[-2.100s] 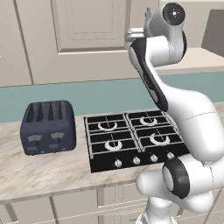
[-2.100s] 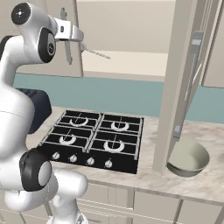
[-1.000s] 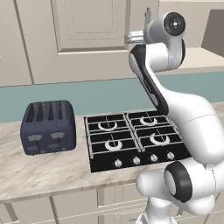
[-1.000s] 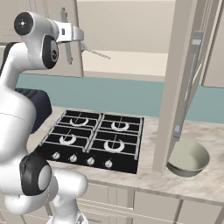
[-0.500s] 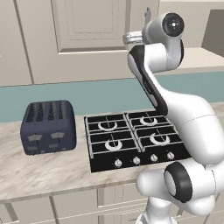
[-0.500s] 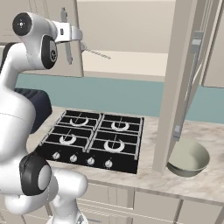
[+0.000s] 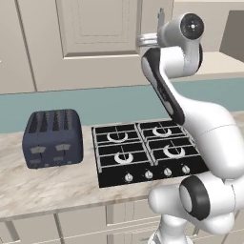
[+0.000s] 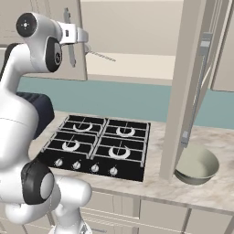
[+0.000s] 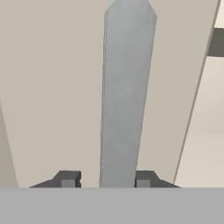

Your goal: Open the cabinet and setup a tea strainer by placing it in the bowl upright.

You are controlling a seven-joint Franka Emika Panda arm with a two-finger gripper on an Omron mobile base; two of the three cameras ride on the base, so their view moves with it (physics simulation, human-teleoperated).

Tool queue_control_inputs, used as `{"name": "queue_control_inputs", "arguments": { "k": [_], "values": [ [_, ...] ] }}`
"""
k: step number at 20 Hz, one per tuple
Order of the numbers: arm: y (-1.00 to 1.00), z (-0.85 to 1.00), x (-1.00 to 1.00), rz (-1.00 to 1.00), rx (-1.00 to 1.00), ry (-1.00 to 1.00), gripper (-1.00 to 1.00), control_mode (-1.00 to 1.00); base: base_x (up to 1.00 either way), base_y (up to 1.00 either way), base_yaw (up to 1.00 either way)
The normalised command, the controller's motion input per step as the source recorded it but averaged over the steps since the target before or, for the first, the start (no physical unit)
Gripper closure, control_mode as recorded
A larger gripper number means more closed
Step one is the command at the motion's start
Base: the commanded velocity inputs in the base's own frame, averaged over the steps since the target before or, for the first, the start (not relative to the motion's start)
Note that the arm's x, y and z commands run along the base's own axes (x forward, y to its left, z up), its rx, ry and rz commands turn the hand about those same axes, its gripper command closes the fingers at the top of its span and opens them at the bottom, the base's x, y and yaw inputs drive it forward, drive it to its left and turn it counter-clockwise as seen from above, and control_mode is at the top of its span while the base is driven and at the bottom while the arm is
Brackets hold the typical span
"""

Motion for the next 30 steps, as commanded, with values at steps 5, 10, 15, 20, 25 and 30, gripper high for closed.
{"name": "queue_control_inputs", "arguments": {
  "k": [5, 10, 15, 20, 25, 30],
  "values": [
    [-0.37, 0.0, 0.21, 0.0, 0.03, 0.0, 1.0, -1.0, 0.0, 0.0, 0.0],
    [-0.15, -0.01, 0.23, 0.0, 0.0, 0.0, 1.0, -1.0, 0.0, 0.0, 0.0],
    [0.0, 0.0, 0.1, -0.02, 0.0, 0.0, 1.0, -1.0, 0.0, 0.0, 0.0],
    [0.05, 0.01, -0.21, -0.05, 0.02, -0.01, 1.0, -1.0, 0.0, 0.0, 0.0],
    [0.1, 0.06, -0.58, -0.1, 0.0, 0.0, 1.0, -1.0, 0.0, 0.0, 0.0],
    [0.27, 0.06, -0.93, -0.05, 0.0, 0.0, 1.0, -1.0, 0.0, 0.0, 0.0]
  ]
}}
